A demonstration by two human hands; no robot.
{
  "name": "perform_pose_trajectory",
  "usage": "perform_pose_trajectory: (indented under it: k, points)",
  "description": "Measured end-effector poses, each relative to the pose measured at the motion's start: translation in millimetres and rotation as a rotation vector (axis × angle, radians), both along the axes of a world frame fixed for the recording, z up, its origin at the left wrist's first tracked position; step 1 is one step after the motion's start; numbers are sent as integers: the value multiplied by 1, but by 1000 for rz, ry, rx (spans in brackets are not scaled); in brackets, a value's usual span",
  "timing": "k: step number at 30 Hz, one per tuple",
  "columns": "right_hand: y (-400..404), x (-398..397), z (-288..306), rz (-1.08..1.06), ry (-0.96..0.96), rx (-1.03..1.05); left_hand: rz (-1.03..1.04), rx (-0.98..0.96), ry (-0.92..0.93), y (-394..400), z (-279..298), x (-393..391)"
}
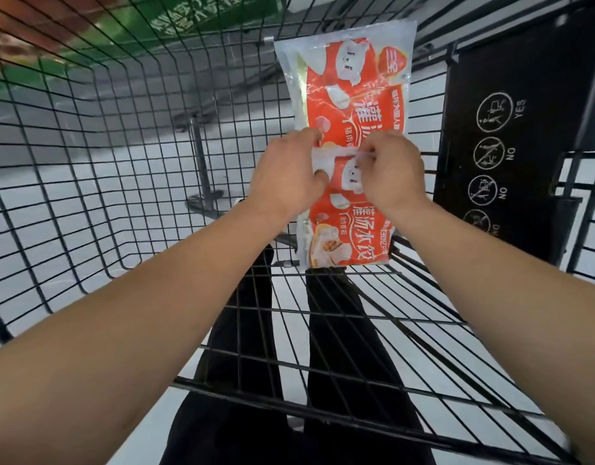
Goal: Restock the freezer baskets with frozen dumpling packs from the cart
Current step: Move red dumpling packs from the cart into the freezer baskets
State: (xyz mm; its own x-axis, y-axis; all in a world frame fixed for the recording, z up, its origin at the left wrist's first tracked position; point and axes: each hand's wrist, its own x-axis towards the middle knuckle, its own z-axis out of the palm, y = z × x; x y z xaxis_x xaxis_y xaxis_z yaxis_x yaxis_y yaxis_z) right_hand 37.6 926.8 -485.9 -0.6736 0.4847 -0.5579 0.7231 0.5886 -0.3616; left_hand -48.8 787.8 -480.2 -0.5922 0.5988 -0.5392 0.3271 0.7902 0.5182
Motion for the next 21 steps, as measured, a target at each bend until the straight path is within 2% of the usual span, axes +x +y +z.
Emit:
perform_pose_trajectory:
  k: [3,6,8,10,12,14,16,21]
  points:
    - [-21,-8,14,84,164,-157,-177,-118,31,-2,2,-4]
    - [-40,-16,26,99,317,-197,-145,-153,-75,-12,3,-17]
    - [-45,-19,29,-10,373,-160,76,-129,-167,-30,0,-24]
    - [-44,-16,28,-131,375,-110,497,-85,-327,-52,-5,-26]
    - [-40,-7,21,-246,309,-49,892,-40,-456,-73,-12,-23]
    - [-34,8,8,-361,167,-40,1143,13,-555,-86,-15,-19]
    - [-30,18,-3,-510,33,-147,1295,89,-642,-94,-18,-16]
    - [-30,31,-20,-816,-72,-328,1453,169,-843,-94,-24,-6]
